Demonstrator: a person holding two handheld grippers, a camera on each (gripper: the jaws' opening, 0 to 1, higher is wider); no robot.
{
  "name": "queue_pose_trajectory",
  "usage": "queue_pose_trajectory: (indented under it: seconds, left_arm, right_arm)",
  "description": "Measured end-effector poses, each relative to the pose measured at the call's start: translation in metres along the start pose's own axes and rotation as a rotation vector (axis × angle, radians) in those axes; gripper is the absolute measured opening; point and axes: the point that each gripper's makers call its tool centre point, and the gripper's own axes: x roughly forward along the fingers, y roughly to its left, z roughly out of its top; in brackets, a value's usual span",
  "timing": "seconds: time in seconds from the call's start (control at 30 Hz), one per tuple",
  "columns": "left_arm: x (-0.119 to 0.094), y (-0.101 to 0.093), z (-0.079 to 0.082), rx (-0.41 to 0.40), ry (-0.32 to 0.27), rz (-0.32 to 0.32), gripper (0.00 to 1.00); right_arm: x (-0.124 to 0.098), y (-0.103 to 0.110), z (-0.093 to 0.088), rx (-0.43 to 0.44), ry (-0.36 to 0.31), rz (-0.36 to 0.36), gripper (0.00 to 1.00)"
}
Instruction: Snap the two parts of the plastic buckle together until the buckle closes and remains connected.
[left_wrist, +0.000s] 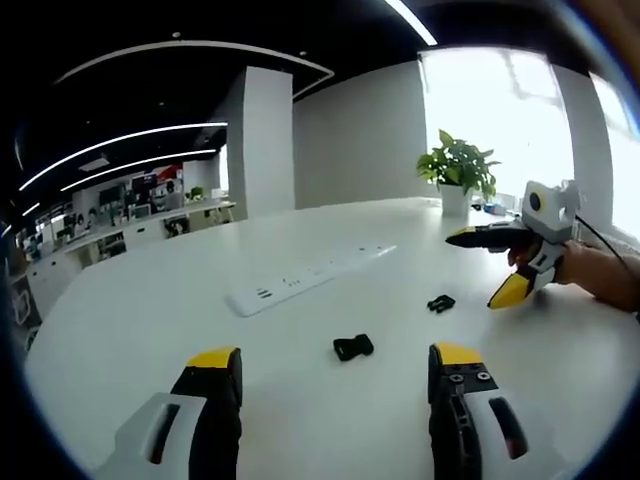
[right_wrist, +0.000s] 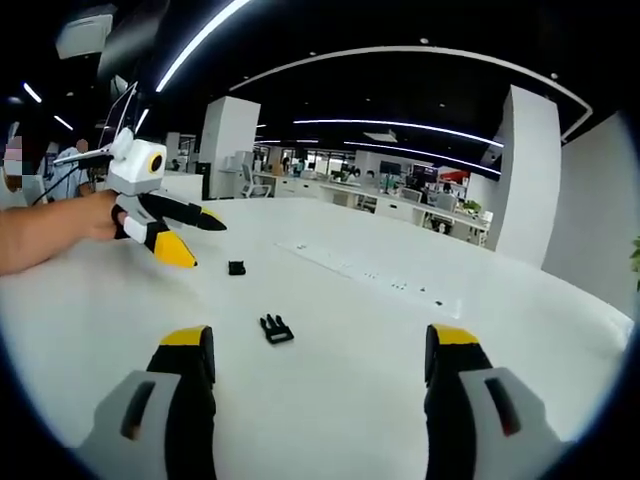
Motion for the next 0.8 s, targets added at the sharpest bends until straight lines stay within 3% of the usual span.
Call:
queue_pose_trajectory:
  seconds: [0.23,0.4,0.5,0.8]
  left_arm:
    - [0.002,0.016,0.009,-0.017,-0.013,0.003,0.76]
    - [0.005,0.016,0.013,0.008,-0.021,-0.021,0.75]
    - [0.009,0.018,0.008,0.023,0.005,-0.027,0.7]
    - [0.016,0.017,0.0,0.031,0.033,-0.061,0.66]
  right_arm:
    - [0.004,0.001,-0.003,-0.015,0.008,0.012,0.87]
    - [0.006,-0.002,-0.005,-0.029,0.006,0.016,0.88]
    - [0.009,-0.007,-0.005,-0.023,0.007,0.011,0.89]
    - [0.016,-0.006,-0.005,-0.039,0.01,0.03,0.87]
